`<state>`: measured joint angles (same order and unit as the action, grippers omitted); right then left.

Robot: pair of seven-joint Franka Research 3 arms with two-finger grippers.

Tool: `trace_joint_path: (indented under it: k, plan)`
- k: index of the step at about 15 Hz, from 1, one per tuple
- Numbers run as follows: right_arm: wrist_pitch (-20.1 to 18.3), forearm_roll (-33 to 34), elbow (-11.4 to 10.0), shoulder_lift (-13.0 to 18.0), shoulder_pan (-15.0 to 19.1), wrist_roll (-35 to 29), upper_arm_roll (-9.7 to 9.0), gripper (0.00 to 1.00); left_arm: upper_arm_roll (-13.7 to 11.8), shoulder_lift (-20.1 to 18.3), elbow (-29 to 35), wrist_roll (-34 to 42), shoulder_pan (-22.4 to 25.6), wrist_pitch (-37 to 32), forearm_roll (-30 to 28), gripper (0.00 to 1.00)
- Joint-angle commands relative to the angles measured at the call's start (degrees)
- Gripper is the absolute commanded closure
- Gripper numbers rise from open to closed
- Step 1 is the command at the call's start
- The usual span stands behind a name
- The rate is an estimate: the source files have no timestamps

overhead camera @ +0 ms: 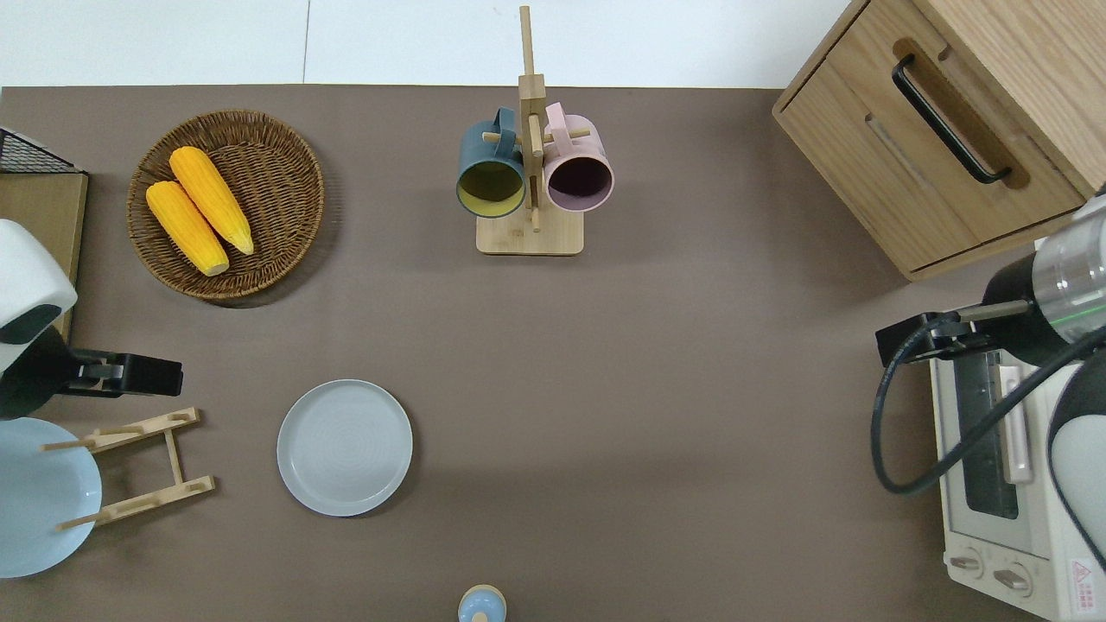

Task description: Pick gray plate from table and place it on lower plate rack with left arm

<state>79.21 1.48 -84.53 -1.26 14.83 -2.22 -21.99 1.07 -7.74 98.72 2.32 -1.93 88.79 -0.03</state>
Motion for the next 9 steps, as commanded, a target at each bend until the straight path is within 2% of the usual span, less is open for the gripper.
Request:
trace_joint_path:
  k: [1, 9]
  plan:
    - [-0.6, 0.3, 0.4, 0.1, 1.3, -0.7, -1.22, 0.017, -0.3, 1.1, -1.3, -0.9, 0.5, -0.9, 0.2, 0.01]
    - [-0.6, 0.3, 0.4, 0.1, 1.3, -0.7, -1.13, 0.017, -0.4, 1.1, -0.9, -0.8, 0.4, -1.4, 0.3, 0.01]
